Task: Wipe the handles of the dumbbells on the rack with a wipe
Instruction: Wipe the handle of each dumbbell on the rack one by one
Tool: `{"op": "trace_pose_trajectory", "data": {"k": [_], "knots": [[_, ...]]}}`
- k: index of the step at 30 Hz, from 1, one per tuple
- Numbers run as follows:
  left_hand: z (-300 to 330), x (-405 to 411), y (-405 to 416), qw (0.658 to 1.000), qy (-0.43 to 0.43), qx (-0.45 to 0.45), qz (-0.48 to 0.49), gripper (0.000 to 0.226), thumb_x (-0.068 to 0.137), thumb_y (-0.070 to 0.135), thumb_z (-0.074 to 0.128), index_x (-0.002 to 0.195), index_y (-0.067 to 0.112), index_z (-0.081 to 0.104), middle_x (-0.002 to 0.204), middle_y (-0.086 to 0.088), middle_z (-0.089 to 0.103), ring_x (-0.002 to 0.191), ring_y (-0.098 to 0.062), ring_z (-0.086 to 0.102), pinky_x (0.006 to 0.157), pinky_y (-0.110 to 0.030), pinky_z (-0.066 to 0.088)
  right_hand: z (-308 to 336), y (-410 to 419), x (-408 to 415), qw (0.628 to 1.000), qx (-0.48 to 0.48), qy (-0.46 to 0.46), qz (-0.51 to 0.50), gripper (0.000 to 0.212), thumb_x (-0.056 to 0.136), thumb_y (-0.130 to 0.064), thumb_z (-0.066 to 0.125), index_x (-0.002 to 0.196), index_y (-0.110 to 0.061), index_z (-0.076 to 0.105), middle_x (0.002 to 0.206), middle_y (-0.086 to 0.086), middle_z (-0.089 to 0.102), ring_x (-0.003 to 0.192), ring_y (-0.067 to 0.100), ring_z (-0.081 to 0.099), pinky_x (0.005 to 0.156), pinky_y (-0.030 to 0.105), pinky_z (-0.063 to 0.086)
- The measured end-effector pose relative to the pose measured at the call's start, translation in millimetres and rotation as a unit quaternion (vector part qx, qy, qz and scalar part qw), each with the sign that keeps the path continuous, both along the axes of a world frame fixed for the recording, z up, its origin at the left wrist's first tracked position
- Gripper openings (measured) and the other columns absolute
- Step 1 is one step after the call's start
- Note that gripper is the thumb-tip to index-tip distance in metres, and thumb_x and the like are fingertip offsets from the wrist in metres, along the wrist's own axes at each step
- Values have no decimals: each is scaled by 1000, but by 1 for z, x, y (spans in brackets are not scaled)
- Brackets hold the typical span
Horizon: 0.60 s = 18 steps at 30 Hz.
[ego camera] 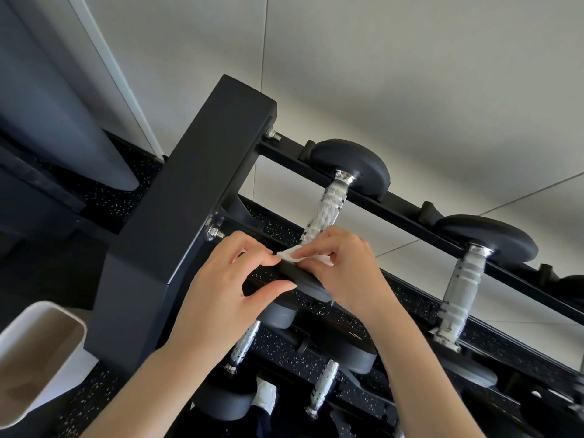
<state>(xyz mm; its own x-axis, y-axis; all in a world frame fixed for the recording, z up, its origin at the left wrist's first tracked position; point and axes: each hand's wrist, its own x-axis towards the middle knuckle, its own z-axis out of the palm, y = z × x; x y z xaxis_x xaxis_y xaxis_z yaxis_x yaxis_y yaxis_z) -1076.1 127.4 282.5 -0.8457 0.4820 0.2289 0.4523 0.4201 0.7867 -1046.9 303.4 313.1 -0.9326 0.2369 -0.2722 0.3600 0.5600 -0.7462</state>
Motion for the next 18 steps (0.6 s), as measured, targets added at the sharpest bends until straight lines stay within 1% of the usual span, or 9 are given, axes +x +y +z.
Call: {"op": "trace_pose_trajectory", "data": {"k": [3, 5, 7, 10, 13, 16, 17, 18], "knots": [[1, 0, 0, 1000, -3, -2, -2, 34, 78, 47, 66, 90, 16, 68, 96, 7, 58, 89, -17, 62, 69, -38, 52, -5, 3, 7, 999, -17, 15, -32, 12, 79, -10, 72, 81, -21, 76, 77, -13, 58, 71, -16, 50, 64, 6, 38], [1, 0, -1, 1000, -3, -4, -4, 33, 79, 48, 65, 90, 17, 68, 96, 7, 58, 89, -16, 62, 70, -36, 51, -12, 8, 15, 995, -63, 13, -82, 18, 78, -5, 71, 77, -23, 74, 81, -12, 66, 77, -7, 60, 70, 15, 47], [1, -1, -1, 1000, -3, -1, -4, 33, 79, 47, 66, 91, 17, 69, 96, 6, 58, 89, -15, 61, 72, -33, 50, -17, 11, 21, 986, -109, 7, -124, 20, 79, -1, 70, 76, -20, 73, 86, -9, 71, 82, 4, 66, 77, 27, 54], [-1, 0, 0, 1000, -2, 6, -4, 32, 79, 45, 67, 91, 16, 69, 96, 6, 58, 90, -14, 61, 74, -33, 51, -21, 11, 23, 978, -137, 7, -157, 17, 79, -1, 70, 76, -18, 73, 84, -6, 74, 81, 10, 69, 78, 32, 56], [-2, 1, 0, 1000, -6, 6, -2, 33, 80, 46, 66, 92, 15, 69, 97, 6, 58, 91, -15, 62, 73, -34, 53, -25, 8, 24, 968, -152, 29, -197, 16, 79, 0, 70, 75, -16, 73, 81, -2, 74, 79, 12, 70, 76, 31, 56], [-1, 1, 0, 1000, -10, 3, -1, 33, 80, 47, 65, 92, 16, 69, 98, 8, 58, 92, -13, 61, 74, -32, 52, -28, 4, 25, 954, -164, 62, -242, 16, 78, -2, 70, 74, -17, 73, 75, -4, 73, 72, 6, 68, 66, 18, 53], [-2, 1, 0, 1000, -10, 2, -1, 33, 80, 47, 65, 92, 16, 69, 98, 8, 58, 92, -13, 61, 75, -31, 52, -28, 2, 24, 947, -175, 75, -260, 14, 79, -3, 71, 75, -16, 73, 73, -4, 73, 69, 5, 67, 64, 16, 51], [-2, 1, 0, 1000, -10, 2, -1, 33, 80, 47, 65, 92, 16, 69, 98, 8, 58, 91, -14, 61, 75, -31, 52, -29, 1, 22, 939, -184, 86, -279, 11, 79, -4, 71, 76, -14, 73, 72, -3, 72, 68, 6, 66, 64, 16, 51]]}}
